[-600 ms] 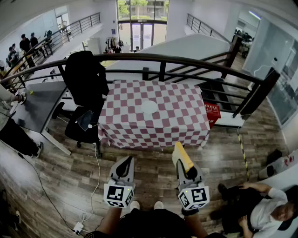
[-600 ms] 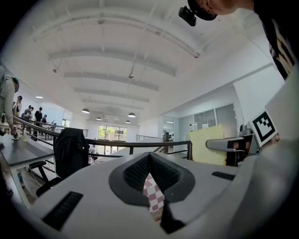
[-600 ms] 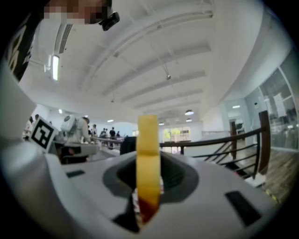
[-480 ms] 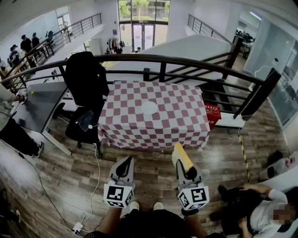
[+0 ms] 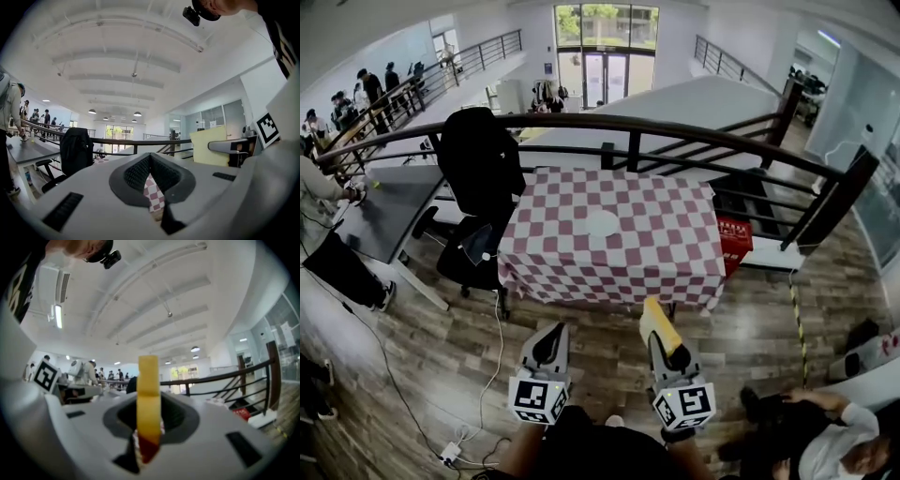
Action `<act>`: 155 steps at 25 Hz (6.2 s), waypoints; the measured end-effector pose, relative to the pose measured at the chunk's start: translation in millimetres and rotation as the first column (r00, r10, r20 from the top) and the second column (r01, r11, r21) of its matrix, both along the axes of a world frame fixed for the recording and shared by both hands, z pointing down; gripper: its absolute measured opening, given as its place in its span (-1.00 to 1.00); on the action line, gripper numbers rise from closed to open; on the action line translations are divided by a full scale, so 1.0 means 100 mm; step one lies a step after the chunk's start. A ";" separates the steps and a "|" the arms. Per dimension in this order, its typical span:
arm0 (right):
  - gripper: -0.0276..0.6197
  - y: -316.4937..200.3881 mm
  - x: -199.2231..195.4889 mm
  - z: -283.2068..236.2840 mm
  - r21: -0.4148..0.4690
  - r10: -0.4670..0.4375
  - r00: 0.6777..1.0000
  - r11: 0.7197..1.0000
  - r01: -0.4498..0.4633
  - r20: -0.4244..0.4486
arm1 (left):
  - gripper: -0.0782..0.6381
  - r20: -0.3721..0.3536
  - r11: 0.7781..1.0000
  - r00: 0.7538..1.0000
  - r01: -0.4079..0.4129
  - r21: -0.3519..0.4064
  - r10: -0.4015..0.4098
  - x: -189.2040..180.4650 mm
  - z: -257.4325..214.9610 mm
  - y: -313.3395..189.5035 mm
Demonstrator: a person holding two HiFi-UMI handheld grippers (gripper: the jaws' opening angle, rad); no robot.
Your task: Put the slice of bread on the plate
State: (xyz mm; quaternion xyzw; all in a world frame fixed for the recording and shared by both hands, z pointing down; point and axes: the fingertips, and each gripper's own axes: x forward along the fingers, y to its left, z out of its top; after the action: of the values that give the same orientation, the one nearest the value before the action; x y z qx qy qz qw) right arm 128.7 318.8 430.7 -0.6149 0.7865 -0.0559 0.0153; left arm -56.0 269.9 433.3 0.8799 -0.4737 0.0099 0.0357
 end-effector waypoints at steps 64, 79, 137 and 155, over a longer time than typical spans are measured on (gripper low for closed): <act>-0.62 -5.04 -0.24 2.96 -0.740 -0.158 0.951 0.599 0.307 0.266 | -0.73 0.125 0.929 0.992 0.033 -0.369 0.014 0.57 1.48 -4.97; -0.61 -5.34 -0.57 3.52 -0.798 -0.220 0.897 0.412 0.441 0.383 | -0.73 0.178 0.894 0.981 0.146 -0.424 -0.076 0.35 1.69 -5.07; -0.87 -5.64 0.11 0.12 -0.068 -0.076 0.987 0.995 0.067 -0.140 | -0.73 0.045 0.992 0.992 -0.119 -0.041 0.120 1.06 0.15 -5.42; -0.87 -5.56 0.15 0.26 -0.086 -0.056 0.991 0.995 0.045 -0.125 | -0.73 0.030 0.992 0.992 -0.120 -0.039 0.121 1.04 0.25 -5.30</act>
State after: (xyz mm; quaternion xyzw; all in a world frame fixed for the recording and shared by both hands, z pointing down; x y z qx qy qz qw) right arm 143.9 -237.4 456.3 -0.5973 0.7981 -0.0497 -0.0620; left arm 47.8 -260.5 458.1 0.9058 -0.4200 0.0350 0.0437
